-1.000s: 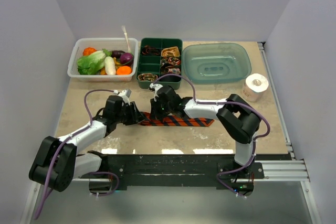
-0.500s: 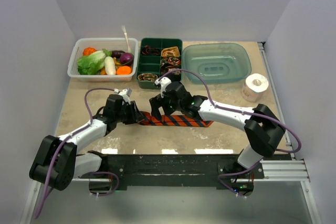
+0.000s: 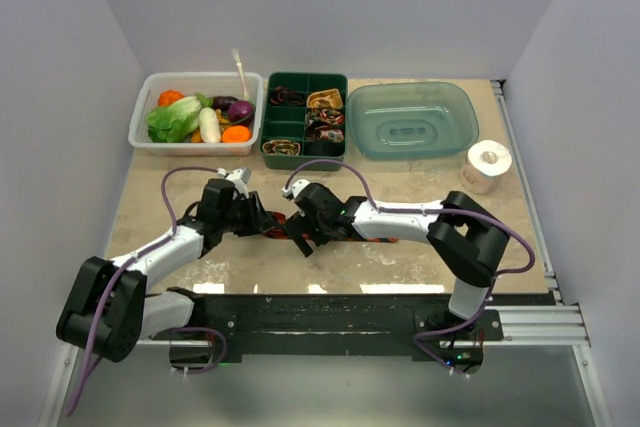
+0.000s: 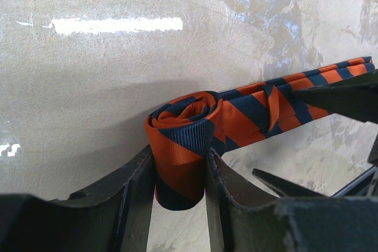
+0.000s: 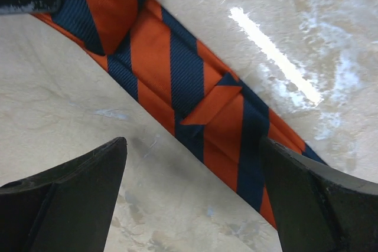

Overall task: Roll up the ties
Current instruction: Roll the tie at the center of the board.

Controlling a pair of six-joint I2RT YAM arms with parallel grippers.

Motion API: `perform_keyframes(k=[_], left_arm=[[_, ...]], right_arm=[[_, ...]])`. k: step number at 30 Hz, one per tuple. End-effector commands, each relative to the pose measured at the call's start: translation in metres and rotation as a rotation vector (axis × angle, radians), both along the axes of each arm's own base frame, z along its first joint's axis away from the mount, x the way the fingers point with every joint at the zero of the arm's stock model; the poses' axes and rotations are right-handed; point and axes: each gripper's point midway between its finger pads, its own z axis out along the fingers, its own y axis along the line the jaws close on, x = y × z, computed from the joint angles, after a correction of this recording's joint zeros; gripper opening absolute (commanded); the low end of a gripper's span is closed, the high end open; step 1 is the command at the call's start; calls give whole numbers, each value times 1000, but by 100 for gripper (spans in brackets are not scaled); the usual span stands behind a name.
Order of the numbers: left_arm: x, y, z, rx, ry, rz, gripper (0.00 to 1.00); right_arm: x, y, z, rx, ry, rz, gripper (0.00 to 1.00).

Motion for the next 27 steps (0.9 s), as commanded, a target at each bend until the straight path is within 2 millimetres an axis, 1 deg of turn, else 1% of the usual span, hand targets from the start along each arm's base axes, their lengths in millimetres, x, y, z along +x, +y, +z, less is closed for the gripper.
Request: perform_keyframes(k=[1,2,6,7,8,11,12,13,15,17,18,19,20,22,23,27], left_arm=[[16,1,13,17,-60,-4,41],[11,3,9,27,-32,-3,41],[12,4,9,34,-35,-4,41],[12,4,8,36,-33,-3,41],[13,4,9,35,-37,-3,41],[12,4,8,35,-29,-5,41],[11,4,7,36,-28,-6,41],[12,4,7,38,-29,-4,41],[11,5,8,41,-27,-1,41],[11,6,8,47,-27,1,41],[12,6,10,47,-32,1,41],[12,7,10,50,-32,3,41],[12,7,11,51,-32,2,41],[12,8,12,55,-34,7,41],[11,8,11,55,-32,7,41],[10,9,12,58,-27,8,41]], right_arm=[[8,8,10,-25,-67,-16,92],[7,9,8,-31,-66,-12,89],[5,8,6,-49,-85,-20,78],[5,7,6,-53,-86,-22,74],[5,6,5,-59,-88,-23,65],[9,3,5,-77,-99,-46,63],[9,1,5,-82,-104,-58,60],[11,0,6,-86,-110,-68,60],[13,-2,7,-91,-120,-91,61],[14,-2,14,-70,-127,-101,64],[12,1,18,-49,-122,-95,68],[12,2,23,-30,-124,-94,74],[12,7,32,9,-132,-94,78],[11,12,41,49,-131,-87,85],[12,17,50,79,-139,-81,87],[9,33,62,158,-119,-56,88]])
